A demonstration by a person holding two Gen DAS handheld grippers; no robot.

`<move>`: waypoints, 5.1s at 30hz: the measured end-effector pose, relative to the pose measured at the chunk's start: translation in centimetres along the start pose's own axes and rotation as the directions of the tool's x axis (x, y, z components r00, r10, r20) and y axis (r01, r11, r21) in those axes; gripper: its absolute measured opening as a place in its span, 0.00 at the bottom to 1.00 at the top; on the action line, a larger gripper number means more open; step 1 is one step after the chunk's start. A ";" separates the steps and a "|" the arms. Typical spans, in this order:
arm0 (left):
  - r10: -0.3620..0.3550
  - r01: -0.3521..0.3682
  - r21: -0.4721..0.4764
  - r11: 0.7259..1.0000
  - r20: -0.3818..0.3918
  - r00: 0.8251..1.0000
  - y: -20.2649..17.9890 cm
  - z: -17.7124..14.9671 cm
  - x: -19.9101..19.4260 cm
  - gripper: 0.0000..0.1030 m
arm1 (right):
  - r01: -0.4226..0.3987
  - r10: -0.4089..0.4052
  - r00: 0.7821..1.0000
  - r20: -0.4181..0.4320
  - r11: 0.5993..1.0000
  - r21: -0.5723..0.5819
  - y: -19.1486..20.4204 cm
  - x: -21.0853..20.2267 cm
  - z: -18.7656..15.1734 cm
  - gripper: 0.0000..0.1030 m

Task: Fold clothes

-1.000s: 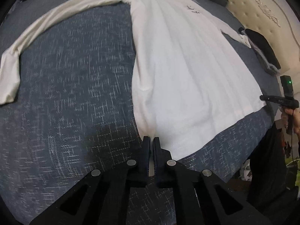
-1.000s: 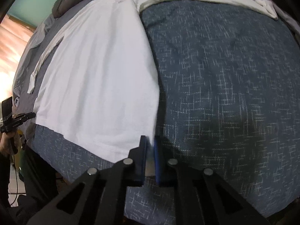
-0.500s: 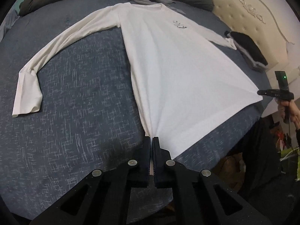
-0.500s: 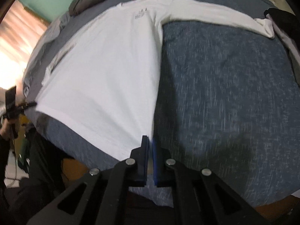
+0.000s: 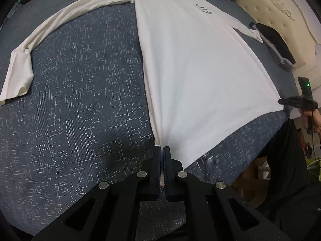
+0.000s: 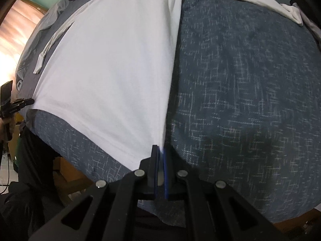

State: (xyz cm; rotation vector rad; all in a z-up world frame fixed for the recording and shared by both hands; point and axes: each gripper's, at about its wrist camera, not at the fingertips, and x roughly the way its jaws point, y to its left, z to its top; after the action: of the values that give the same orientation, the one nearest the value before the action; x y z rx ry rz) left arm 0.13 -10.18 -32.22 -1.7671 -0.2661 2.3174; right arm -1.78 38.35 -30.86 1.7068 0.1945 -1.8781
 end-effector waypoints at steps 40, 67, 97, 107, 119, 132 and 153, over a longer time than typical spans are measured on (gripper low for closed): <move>-0.024 0.025 0.022 0.999 -0.024 0.999 -0.5 -0.5 -1.5 0.02 | -0.073 0.071 0.996 0.054 0.997 0.023 -1.2 -3.1 -0.5 0.03; 0.000 0.006 -0.099 0.995 0.059 0.998 3.2 1.8 -3.3 0.07 | -0.149 0.127 0.969 0.212 0.984 0.093 -3.5 -4.4 6.4 0.37; -0.045 0.099 -0.252 0.963 0.210 0.977 8.3 20.2 4.6 0.18 | -0.282 0.154 0.908 0.390 0.913 0.295 -11.6 2.3 25.9 0.37; -0.028 0.070 -0.222 0.972 0.186 0.982 8.0 20.0 5.5 0.18 | -0.272 0.153 0.912 0.381 0.920 0.281 -11.1 4.7 27.6 0.01; -0.021 0.062 -0.215 0.975 0.187 0.982 7.8 20.0 5.5 0.18 | -0.240 0.088 0.896 0.435 0.920 0.309 -12.4 3.4 26.7 0.01; 0.018 0.032 -0.228 0.973 0.218 0.976 9.2 19.3 2.7 0.18 | -0.212 0.025 0.875 0.484 0.918 0.336 -11.9 1.9 24.3 0.04; 0.280 -0.168 -0.403 0.900 0.237 0.930 20.3 10.1 -8.5 0.38 | -0.353 0.194 0.819 0.540 0.912 0.208 -0.9 0.3 13.8 0.26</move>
State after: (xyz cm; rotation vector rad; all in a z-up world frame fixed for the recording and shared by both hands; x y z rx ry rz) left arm -8.68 -32.15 -27.15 -1.6804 -0.6250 2.8586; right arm -14.08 32.38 -29.06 1.2542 -0.5527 -2.1261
